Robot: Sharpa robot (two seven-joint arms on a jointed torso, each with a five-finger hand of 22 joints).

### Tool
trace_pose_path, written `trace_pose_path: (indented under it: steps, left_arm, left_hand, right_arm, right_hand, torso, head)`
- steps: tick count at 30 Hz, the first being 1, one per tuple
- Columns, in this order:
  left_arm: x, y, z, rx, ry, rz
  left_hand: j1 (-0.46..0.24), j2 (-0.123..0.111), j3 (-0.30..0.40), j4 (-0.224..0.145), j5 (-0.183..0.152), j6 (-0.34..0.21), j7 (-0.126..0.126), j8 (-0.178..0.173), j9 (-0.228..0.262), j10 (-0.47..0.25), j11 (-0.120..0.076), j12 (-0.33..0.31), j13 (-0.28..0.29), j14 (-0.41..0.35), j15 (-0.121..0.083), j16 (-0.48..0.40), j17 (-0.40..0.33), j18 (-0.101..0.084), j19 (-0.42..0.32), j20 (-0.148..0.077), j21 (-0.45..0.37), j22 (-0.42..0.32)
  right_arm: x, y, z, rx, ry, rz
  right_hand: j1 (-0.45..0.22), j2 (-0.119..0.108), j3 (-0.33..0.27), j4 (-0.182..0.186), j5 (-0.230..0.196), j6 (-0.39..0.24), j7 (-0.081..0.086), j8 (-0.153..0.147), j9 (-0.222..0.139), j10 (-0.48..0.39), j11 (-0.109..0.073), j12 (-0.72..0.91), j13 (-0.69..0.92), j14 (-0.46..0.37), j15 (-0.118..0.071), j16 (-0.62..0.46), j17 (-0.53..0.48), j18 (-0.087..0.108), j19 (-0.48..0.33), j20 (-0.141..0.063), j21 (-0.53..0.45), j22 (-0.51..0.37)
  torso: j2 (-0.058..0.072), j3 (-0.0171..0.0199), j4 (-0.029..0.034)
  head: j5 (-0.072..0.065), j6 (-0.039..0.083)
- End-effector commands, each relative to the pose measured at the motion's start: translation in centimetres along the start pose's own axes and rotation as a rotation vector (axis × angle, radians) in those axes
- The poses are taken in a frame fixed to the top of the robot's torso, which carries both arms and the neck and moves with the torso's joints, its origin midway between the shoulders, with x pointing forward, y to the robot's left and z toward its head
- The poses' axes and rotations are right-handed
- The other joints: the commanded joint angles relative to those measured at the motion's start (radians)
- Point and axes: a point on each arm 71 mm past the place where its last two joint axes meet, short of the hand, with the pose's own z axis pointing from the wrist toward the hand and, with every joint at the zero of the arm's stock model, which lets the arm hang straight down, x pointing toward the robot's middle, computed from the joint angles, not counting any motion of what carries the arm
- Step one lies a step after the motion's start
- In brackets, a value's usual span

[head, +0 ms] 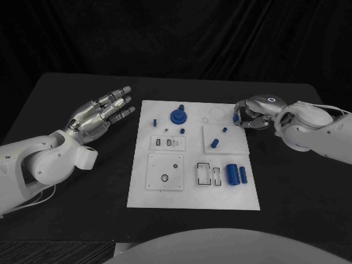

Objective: Assemble the parts on the task board

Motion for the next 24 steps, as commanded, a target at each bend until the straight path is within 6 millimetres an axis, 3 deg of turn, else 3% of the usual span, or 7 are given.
trace_pose_path:
  steps: [1, 13, 24]
  left_arm:
    - [0.2, 0.0, 0.0, 0.007, 0.014, -0.009]
    - [0.0, 0.0, -0.1, 0.003, 0.009, -0.007]
    - [0.1, 0.1, 0.0, -0.007, 0.010, -0.007]
  left_hand:
    - [0.006, -0.001, 0.007, -0.001, 0.006, 0.000, 0.007, 0.005, 0.001, 0.000, 0.008, 0.004, 0.001, -0.001, 0.007, 0.006, 0.001, 0.018, -0.001, 0.007, -0.005, -0.001]
    - [0.006, -0.001, 0.007, -0.001, 0.006, 0.000, 0.007, 0.005, 0.001, 0.000, 0.008, 0.004, 0.001, -0.001, 0.007, 0.006, 0.001, 0.018, -0.001, 0.007, -0.005, -0.001]
    - [0.005, -0.002, 0.010, -0.003, 0.006, 0.002, 0.008, 0.006, 0.001, 0.000, 0.009, 0.005, 0.001, -0.001, 0.008, 0.006, 0.001, 0.018, -0.001, 0.007, -0.005, -0.001]
  right_arm:
    - [0.2, 0.0, -0.1, 0.012, 0.008, -0.001]
    - [-0.4, 0.8, -0.4, -0.017, -0.046, 0.013]
    - [-4.1, 5.0, 0.4, -0.116, -0.131, 0.044]
  right_hand:
    - [0.006, 0.012, 0.010, 0.000, 0.018, 0.007, -0.003, 0.007, 0.002, 0.105, -0.007, 0.004, 0.263, 0.104, -0.009, 0.003, 0.264, 0.005, 0.018, -0.005, -0.005, 0.204]
    - [0.016, 0.013, 0.027, -0.005, 0.051, 0.020, -0.005, 0.017, 0.006, 0.105, -0.009, 0.004, 0.263, 0.104, -0.011, 0.003, 0.264, 0.005, 0.018, -0.008, -0.006, 0.204]
    - [0.016, 0.013, 0.032, -0.004, 0.062, 0.029, -0.005, 0.021, 0.007, 0.105, -0.010, 0.004, 0.263, 0.104, -0.012, 0.003, 0.264, 0.003, 0.023, -0.009, 0.005, 0.207]
  torso:
    - [0.000, -0.0002, 0.0002]
    - [0.000, -0.0002, 0.0004]
    - [0.000, 0.0003, -0.0002]
  head:
    - [0.001, -0.002]
    - [0.004, -0.002]
    - [0.007, -0.006]
